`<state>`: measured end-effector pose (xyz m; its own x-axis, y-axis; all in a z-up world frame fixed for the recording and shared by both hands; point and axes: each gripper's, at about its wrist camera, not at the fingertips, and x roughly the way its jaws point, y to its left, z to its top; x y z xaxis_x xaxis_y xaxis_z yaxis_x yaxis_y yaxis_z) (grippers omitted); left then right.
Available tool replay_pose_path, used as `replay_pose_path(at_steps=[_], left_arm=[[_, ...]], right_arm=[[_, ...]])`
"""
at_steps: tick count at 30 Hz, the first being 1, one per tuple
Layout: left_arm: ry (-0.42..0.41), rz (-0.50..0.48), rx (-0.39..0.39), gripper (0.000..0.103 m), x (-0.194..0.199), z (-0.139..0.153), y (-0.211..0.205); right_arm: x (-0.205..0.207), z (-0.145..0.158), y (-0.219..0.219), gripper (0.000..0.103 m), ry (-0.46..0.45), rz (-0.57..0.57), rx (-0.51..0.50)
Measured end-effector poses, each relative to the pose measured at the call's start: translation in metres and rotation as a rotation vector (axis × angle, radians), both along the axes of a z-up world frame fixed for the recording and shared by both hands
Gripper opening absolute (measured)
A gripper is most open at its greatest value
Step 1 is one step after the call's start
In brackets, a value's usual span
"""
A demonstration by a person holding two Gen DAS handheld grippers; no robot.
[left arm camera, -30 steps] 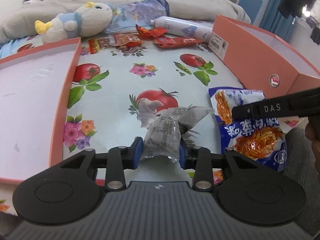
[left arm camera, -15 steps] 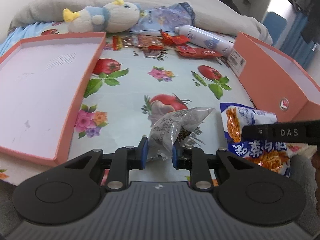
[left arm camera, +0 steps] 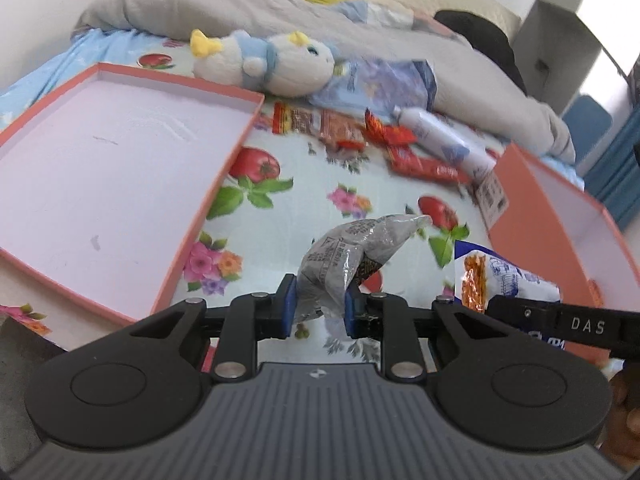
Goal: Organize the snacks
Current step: 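Carry the blue packet and clear bag with both grippers toward the orange box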
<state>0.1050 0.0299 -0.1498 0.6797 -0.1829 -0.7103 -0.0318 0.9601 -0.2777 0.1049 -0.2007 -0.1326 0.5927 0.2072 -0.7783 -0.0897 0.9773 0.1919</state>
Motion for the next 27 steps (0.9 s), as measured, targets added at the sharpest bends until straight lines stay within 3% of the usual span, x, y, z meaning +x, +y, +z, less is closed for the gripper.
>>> replay_pose_path(at_steps=[11, 27], left_arm=[[-0.075, -0.004, -0.042, 0.027, 0.009, 0.064, -0.022], [-0.145, -0.133, -0.081, 0.027, 0.046, 0.133, -0.103]], right_arm=[[-0.002, 0.054, -0.024, 0.026, -0.08, -0.004, 0.04], [0.009, 0.126, -0.09, 0.026, -0.222, -0.091, 0.053]])
